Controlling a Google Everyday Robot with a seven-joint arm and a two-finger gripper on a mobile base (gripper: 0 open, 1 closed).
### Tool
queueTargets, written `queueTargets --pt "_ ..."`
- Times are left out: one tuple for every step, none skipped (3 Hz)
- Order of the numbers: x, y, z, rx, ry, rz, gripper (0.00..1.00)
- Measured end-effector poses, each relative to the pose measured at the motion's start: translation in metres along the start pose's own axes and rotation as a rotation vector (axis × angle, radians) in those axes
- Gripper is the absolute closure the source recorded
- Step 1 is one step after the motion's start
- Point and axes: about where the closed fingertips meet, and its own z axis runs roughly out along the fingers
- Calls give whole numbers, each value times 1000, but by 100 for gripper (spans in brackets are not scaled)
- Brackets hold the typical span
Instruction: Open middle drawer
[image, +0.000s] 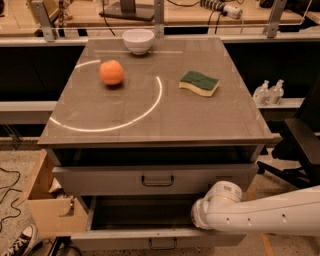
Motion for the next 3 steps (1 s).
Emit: queueTargets --pt "-2 12 4 -34 -1 -5 100" --pt "-2 31 -1 -75 7 -7 100" --pt "-1 57 -15 -123 22 -10 100"
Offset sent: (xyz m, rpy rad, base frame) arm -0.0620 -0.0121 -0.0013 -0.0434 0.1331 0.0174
